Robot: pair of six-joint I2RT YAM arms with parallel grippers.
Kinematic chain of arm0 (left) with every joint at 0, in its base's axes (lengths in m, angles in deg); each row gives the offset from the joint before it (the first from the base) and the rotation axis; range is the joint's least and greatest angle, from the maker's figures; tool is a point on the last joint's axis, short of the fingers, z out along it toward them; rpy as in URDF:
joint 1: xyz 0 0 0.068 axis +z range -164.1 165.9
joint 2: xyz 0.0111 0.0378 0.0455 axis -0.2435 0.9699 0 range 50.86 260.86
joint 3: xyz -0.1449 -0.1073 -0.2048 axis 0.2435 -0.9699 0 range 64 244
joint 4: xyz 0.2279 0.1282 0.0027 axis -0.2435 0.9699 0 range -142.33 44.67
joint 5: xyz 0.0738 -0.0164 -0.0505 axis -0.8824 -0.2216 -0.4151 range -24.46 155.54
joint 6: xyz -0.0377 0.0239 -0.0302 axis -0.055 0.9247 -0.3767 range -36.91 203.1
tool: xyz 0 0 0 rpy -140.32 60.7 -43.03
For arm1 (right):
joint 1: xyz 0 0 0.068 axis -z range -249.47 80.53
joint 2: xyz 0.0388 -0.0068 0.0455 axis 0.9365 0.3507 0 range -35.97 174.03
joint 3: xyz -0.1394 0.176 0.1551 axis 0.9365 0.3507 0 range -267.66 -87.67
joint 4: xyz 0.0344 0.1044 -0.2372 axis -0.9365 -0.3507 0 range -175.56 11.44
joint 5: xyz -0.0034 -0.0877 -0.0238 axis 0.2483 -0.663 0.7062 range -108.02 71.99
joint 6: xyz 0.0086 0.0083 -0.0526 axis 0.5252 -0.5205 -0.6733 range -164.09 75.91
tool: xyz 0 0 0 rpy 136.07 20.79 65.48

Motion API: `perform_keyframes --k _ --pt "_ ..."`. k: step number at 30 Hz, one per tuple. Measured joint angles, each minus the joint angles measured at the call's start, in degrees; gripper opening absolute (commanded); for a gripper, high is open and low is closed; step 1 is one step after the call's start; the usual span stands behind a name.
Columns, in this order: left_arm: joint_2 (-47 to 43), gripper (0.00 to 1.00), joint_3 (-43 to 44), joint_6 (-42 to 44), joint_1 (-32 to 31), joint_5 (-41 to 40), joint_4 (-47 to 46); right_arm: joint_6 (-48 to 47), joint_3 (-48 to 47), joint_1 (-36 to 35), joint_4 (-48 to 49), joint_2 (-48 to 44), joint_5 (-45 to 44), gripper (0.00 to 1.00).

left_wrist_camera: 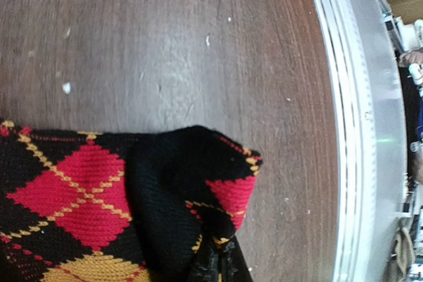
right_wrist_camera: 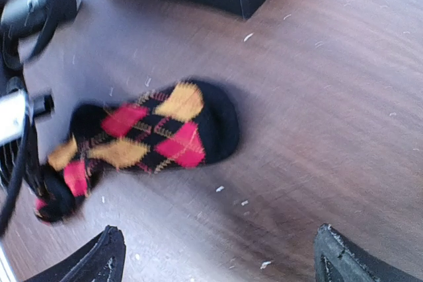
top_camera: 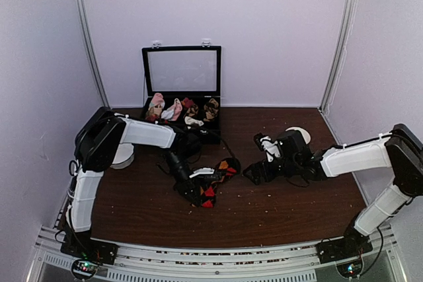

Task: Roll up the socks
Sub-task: Roll the sock at the center of the board.

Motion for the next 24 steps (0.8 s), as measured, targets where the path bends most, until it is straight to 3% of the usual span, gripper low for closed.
perform_keyframes --k 4,8,11,15,19,24 --pt "1.18 0.0 0.96 0.02 0.87 1.57 3.19 -4.59 3.28 -7.19 1.03 -2.21 -7.93 1.0" --pt "3.78 0.0 3.69 0.09 1.57 3.28 7.15 -7.21 11.37 -15.32 2.51 -14.69 -19.61 1.0" --pt "6.14 0.0 6.1 0.31 2.32 5.27 10.51 -2.36 15.34 -16.59 5.9 -24.79 -30.56 1.0" --pt "9.22 0.0 9.05 0.76 3.21 7.93 14.88 1.99 24.22 -15.76 15.58 -35.41 -37.07 0.86" --pt "11.8 0.0 11.5 1.49 4.02 9.94 18.56 -2.47 24.61 -20.2 16.28 -31.67 -37.13 0.83" --pt "13.11 0.0 12.59 0.81 4.42 11.17 20.39 -13.25 23.34 -29.27 20.63 -20.15 -34.18 0.7"
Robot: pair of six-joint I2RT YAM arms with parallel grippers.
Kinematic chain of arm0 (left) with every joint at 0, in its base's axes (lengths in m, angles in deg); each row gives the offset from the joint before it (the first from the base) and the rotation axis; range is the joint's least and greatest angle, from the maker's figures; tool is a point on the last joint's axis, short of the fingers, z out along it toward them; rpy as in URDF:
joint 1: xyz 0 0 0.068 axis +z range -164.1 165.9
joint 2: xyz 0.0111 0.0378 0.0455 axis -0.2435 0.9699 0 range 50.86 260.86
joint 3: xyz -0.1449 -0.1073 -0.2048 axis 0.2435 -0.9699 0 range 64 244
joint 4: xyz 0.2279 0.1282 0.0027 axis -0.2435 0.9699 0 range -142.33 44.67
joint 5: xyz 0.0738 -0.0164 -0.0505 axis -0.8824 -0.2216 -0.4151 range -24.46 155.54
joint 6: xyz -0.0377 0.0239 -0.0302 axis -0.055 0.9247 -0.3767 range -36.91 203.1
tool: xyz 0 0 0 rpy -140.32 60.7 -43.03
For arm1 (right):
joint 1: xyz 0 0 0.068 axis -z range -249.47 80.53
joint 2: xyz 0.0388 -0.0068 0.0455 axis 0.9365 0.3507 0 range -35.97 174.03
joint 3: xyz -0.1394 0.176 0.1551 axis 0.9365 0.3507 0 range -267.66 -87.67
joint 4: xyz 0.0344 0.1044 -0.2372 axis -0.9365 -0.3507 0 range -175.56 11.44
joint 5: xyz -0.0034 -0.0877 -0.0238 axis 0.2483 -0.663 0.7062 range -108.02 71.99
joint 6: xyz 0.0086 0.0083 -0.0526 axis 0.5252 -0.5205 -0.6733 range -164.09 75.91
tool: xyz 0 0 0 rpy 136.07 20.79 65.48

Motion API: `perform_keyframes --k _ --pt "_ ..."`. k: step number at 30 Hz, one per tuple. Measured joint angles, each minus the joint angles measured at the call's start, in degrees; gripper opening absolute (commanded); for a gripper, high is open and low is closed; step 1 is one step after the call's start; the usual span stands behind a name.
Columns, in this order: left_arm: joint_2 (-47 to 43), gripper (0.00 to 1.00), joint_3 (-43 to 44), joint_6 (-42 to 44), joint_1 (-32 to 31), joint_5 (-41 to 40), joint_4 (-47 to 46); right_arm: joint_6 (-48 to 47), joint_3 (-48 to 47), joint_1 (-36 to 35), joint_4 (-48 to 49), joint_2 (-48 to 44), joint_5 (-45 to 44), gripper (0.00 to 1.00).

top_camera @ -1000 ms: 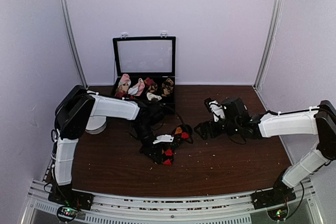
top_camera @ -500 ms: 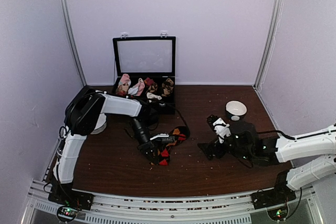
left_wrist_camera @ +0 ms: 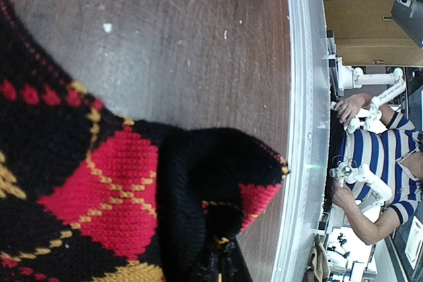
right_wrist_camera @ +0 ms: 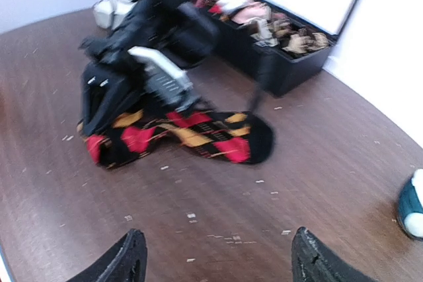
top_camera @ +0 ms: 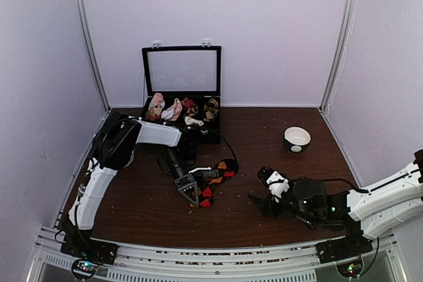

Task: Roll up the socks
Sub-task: Roll the sock at the center of the board.

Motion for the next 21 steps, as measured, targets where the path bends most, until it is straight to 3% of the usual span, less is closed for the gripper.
perform_keyframes --k 5,12,21 --pt "0.0 0.0 0.13 -3.41 0.0 -0.7 -0.42 -8.92 -8.04 -2.95 1.88 12.68 5.33 0.53" --pt "0.02 0.0 0.85 -8.52 -0.02 -1.79 -1.25 -19.41 -23.04 -4.79 3.87 28.79 12.39 0.48" --pt "0.07 0.0 1.4 -9.73 -0.02 -2.49 -1.16 -26.77 -28.52 -4.07 2.25 37.57 17.38 0.43"
